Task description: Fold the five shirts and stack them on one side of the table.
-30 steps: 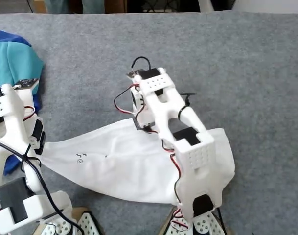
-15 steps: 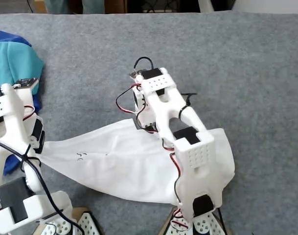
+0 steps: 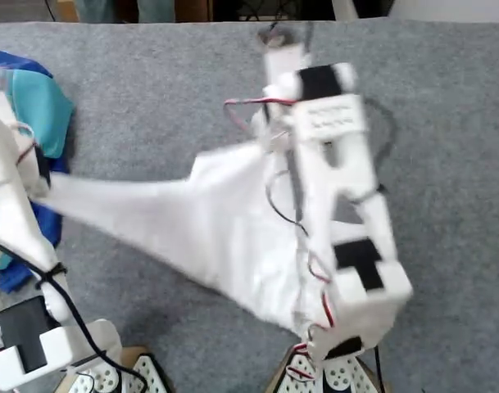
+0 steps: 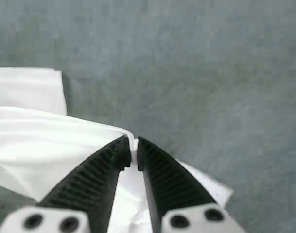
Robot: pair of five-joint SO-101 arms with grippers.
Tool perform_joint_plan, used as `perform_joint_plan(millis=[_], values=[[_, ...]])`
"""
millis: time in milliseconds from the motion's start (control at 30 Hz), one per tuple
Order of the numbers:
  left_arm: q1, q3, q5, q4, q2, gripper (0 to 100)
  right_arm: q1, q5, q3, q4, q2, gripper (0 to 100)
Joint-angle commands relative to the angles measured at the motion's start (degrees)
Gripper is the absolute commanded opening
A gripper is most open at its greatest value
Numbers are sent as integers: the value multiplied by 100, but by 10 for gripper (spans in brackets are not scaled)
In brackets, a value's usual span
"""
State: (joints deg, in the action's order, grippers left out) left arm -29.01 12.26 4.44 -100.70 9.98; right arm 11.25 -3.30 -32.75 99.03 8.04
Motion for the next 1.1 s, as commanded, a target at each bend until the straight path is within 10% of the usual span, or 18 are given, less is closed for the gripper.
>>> perform_joint_plan(millis=[0,433,1067], values=[[198,1332,-615,-9,97,29,-413,-70,-936,26,-1341,13],[1613,3600,-1169,-9,1468,28,-1125,-53,-3433,-1020,-3213,13],[831,2510,-800,-18,3982,28,-1591,-229,-3732,-2831,-4295,13]])
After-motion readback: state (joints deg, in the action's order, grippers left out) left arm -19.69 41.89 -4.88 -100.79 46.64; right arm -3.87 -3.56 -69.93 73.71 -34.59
